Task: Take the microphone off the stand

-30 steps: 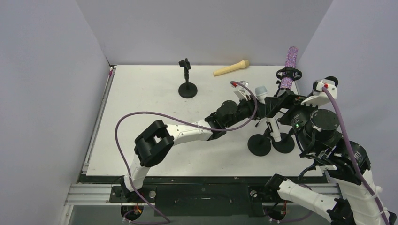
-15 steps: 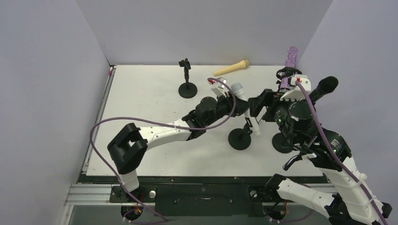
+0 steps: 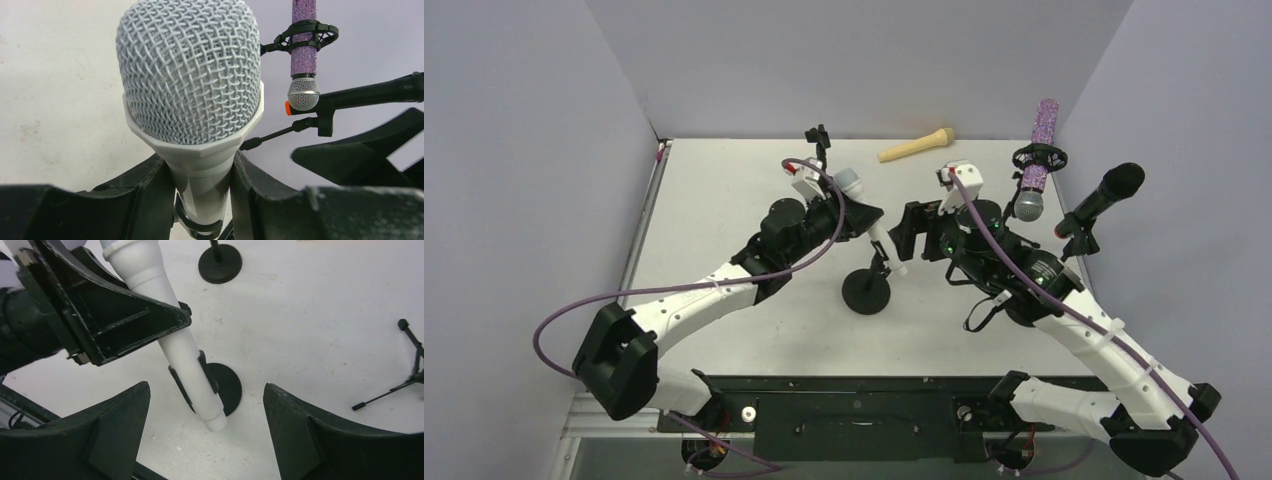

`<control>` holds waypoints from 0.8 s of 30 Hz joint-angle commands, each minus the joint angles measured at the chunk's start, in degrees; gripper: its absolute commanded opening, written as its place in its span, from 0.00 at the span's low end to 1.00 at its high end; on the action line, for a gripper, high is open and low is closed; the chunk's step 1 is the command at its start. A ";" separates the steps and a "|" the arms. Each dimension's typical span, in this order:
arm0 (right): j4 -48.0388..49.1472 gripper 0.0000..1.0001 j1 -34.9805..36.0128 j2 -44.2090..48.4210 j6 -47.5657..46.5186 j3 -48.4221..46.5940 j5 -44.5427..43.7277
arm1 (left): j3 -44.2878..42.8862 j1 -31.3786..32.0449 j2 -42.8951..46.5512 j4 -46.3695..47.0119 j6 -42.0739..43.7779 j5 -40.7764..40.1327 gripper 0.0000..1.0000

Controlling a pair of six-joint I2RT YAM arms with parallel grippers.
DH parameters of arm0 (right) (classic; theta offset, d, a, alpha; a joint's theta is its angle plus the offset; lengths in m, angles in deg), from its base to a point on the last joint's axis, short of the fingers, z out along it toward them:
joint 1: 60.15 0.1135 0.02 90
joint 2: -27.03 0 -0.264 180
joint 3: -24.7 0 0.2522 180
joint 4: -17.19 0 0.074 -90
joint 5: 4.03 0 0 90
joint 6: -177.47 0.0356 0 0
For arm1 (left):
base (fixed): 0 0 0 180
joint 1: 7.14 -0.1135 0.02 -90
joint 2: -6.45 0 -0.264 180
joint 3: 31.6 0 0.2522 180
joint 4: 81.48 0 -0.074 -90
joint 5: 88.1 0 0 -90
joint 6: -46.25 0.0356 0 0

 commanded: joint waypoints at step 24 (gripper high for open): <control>14.74 0.77 12.90 -20.78 -11.38 -1.38 1.25 | 10.87 -14.35 14.76 6.13 -6.62 19.11 0.00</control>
